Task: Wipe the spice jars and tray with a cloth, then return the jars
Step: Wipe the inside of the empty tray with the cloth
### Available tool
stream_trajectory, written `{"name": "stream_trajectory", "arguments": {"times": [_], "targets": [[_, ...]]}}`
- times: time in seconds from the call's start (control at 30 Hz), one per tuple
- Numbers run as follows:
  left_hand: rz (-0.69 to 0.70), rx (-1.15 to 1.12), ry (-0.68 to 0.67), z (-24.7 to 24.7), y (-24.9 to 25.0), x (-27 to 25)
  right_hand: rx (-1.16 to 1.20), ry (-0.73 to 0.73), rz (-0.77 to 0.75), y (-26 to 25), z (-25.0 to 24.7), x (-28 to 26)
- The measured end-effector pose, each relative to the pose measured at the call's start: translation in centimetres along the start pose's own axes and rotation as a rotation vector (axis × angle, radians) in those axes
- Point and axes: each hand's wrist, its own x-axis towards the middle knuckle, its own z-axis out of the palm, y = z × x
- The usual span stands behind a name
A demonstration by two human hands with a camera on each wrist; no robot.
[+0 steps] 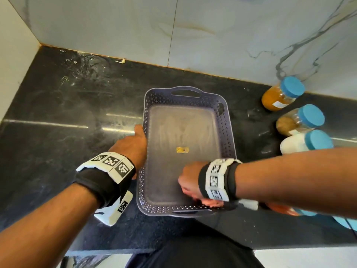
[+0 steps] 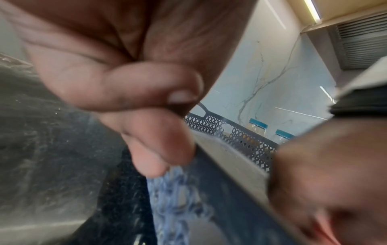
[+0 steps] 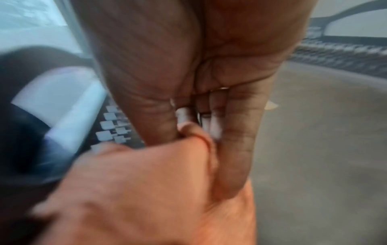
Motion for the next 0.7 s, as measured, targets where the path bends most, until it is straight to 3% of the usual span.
{"name": "stream_trajectory", "arguments": {"times": [0.13,0.2,0.27,0.37,0.47,0.57,0.7], "targets": [[-0.005,0.049,0.001,-0.2,0.2,-0.1,0.054,0.06,0.28,6.4,-4.4,2.0],[-0.011,0.06,0.008,0.0,0.3,0.1,0.01,0.1,0.324,6.8,-4.8,2.3],[0.003,0.068,0.001,0.3,0.0,0.4,-0.039,0.095,0.222,4.5,-4.2,2.1],[0.015,0.054,0.003,0.3,0.0,0.3,-0.043,0.06,-0.047,-0.3,-3.1,1.1],[0.034,0.075,0.024,0.1,0.1,0.0,-0.003,0.156,-0.12,-2.9,-2.4,1.2],[0.037,0.097,0.012,0.2,-0.2,-0.1,-0.016,0.087,0.024,-0.4,-2.6,1.2],[0.046,0.156,-0.008,0.1,-0.1,0.0,0.045,0.072,0.323,8.1,-4.8,1.8]]}}
